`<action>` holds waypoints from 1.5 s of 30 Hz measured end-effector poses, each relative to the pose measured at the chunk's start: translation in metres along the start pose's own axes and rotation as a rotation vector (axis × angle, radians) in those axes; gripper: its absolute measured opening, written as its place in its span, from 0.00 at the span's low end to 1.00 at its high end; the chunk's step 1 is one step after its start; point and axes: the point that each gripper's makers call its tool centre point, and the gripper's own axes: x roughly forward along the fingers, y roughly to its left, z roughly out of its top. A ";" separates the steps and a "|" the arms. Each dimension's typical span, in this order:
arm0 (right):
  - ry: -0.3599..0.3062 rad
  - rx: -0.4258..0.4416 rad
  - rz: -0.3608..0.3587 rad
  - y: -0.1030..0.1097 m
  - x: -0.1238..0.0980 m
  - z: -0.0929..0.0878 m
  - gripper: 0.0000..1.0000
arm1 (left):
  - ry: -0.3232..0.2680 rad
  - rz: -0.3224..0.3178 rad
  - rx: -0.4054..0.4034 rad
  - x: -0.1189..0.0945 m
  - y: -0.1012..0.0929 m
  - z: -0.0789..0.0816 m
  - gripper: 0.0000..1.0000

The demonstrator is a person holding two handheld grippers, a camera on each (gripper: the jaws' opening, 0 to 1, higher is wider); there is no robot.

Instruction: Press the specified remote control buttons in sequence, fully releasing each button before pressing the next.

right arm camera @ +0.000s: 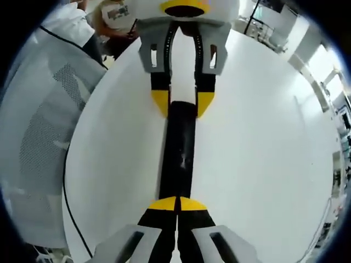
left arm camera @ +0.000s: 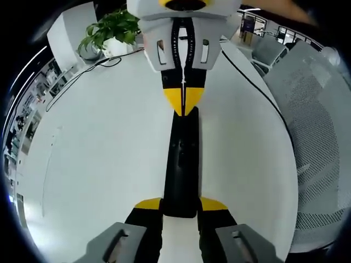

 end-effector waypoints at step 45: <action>-0.021 -0.070 -0.027 -0.004 -0.024 0.029 0.00 | 0.005 0.007 0.003 0.000 0.000 0.000 0.23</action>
